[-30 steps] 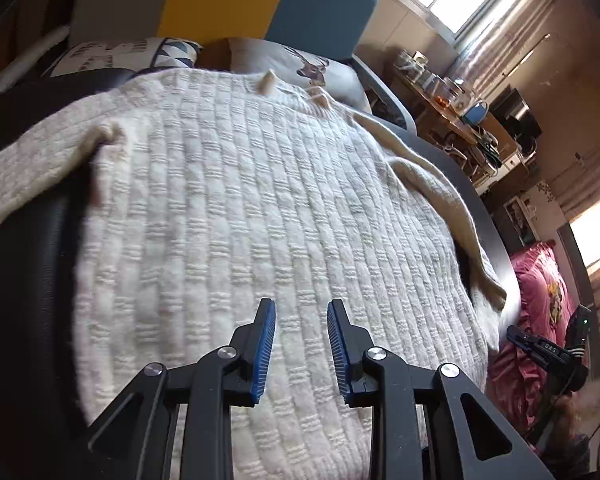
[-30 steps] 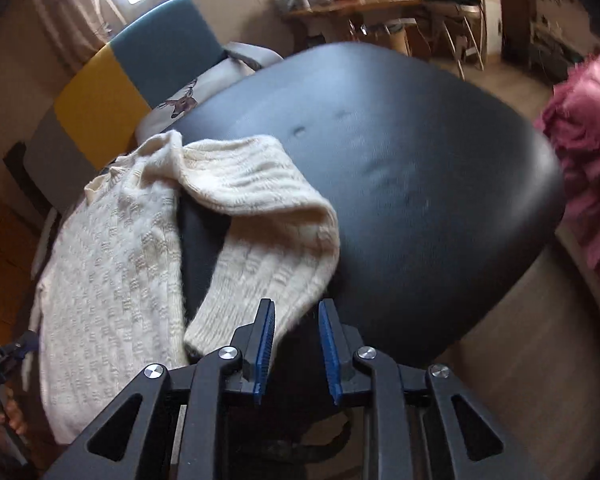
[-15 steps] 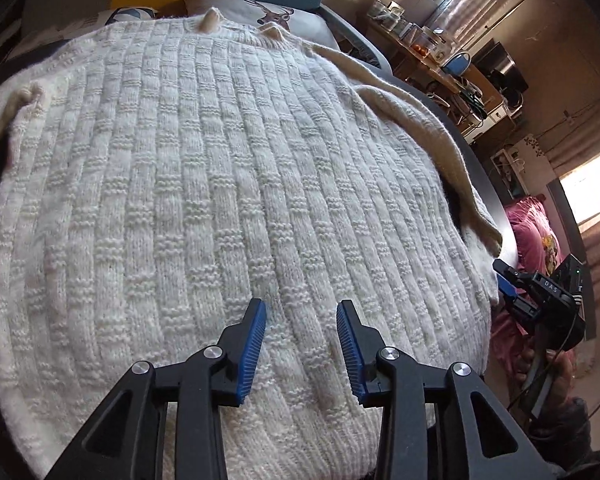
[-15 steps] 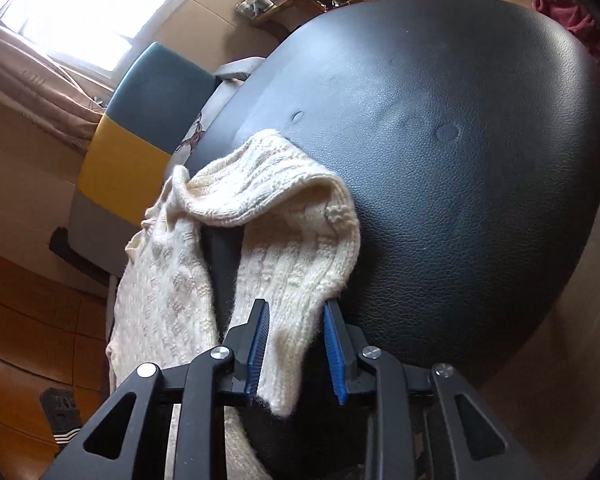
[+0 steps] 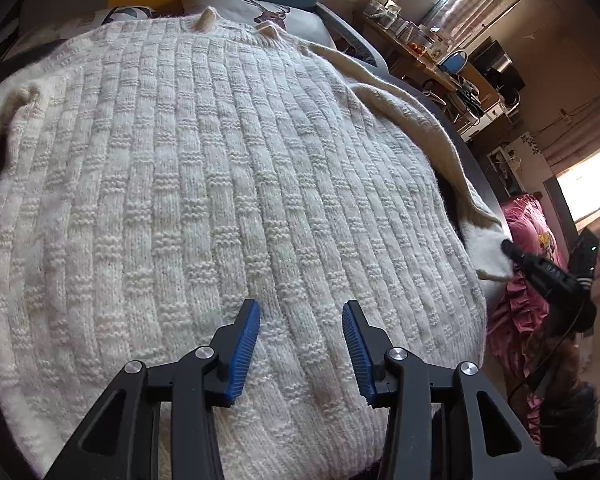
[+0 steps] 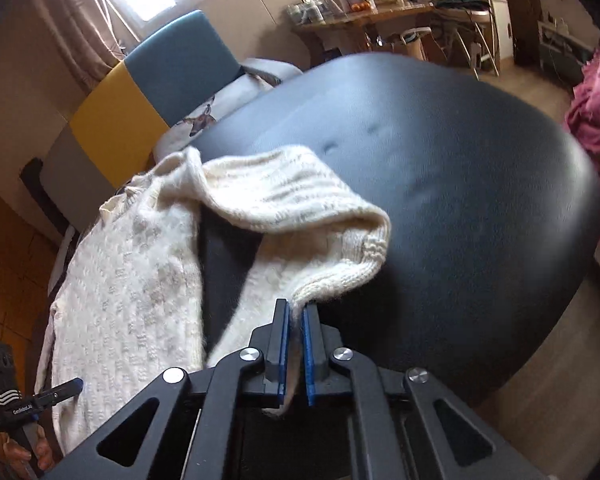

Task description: Fold clothes

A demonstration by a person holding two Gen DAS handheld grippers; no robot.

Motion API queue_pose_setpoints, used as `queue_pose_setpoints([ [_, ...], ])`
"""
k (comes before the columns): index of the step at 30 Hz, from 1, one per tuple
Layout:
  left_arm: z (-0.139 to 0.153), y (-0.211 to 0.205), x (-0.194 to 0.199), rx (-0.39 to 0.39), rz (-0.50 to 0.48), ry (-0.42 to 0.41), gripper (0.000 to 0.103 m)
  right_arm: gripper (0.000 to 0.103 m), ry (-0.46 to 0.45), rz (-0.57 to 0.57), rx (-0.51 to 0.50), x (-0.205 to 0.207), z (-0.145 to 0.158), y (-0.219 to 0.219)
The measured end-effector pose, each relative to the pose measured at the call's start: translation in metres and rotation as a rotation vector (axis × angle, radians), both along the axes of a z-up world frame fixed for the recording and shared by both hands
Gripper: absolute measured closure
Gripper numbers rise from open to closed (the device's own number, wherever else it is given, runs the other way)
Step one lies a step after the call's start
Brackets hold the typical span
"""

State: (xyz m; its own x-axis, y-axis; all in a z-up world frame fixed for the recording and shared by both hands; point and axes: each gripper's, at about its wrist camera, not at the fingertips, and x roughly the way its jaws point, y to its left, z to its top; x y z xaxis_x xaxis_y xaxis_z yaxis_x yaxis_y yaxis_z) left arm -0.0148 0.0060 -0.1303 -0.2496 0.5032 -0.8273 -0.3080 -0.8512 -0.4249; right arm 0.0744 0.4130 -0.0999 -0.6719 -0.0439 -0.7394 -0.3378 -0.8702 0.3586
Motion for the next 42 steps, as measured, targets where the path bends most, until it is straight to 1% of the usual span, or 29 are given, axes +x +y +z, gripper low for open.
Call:
queue_pose_setpoints([
  [4,0.007,0.002,-0.004,-0.006,-0.015,0.023,0.058,0.097,0.073,-0.034,0.127,0.001,0.057,0.028],
  [6,0.014,0.005,-0.008,-0.014,-0.030,0.050,0.058,0.098,0.081,-0.061,0.164,0.003,0.075,0.045],
  [7,0.022,0.011,-0.015,-0.021,-0.048,0.081,0.058,0.098,0.079,-0.071,0.168,0.002,0.080,0.054],
  [10,0.049,0.029,-0.036,-0.044,-0.108,0.181,0.058,0.098,0.046,-0.077,0.193,-0.005,0.082,0.072],
  [13,0.076,0.048,-0.057,-0.067,-0.168,0.280,0.058,0.098,0.012,-0.076,0.200,-0.013,0.073,0.084],
  [17,0.116,0.095,-0.096,-0.142,-0.283,0.462,0.058,0.098,-0.015,-0.065,0.218,-0.018,0.060,0.086],
  [18,0.124,0.110,-0.104,-0.181,-0.321,0.519,0.058,0.098,-0.022,-0.061,0.223,-0.018,0.056,0.085],
  [19,0.130,0.127,-0.112,-0.212,-0.381,0.563,0.058,0.098,-0.030,-0.060,0.222,-0.017,0.051,0.085],
  [20,0.133,0.143,-0.119,-0.216,-0.450,0.574,0.058,0.098,-0.039,-0.060,0.219,-0.016,0.047,0.086],
  [22,0.132,0.175,-0.129,-0.232,-0.579,0.602,0.058,0.098,-0.052,-0.063,0.207,-0.013,0.037,0.087],
  [23,0.128,0.192,-0.131,-0.250,-0.667,0.611,0.058,0.098,-0.055,-0.065,0.200,-0.011,0.033,0.088],
  [25,0.113,0.226,-0.129,-0.341,-0.818,0.648,0.058,0.098,-0.067,-0.073,0.185,-0.006,0.025,0.090],
  [26,0.105,0.239,-0.127,-0.359,-0.897,0.648,0.058,0.098,-0.070,-0.076,0.171,-0.004,0.021,0.091],
  [30,0.077,0.278,-0.112,-0.442,-1.148,0.683,0.058,0.098,-0.098,-0.073,0.135,0.001,0.007,0.091],
  [33,0.066,0.299,-0.104,-0.476,-1.281,0.689,0.058,0.098,-0.120,-0.060,0.117,0.001,-0.004,0.090],
  [37,0.057,0.326,-0.099,-0.548,-1.382,0.728,0.058,0.098,-0.130,-0.058,0.089,0.005,-0.014,0.094],
  [39,0.052,0.336,-0.097,-0.569,-1.437,0.717,0.058,0.098,-0.130,-0.063,0.066,0.009,-0.017,0.097],
  [42,0.039,0.345,-0.088,-0.620,-1.524,0.726,0.058,0.098,-0.108,-0.081,-0.043,0.020,-0.020,0.104],
])
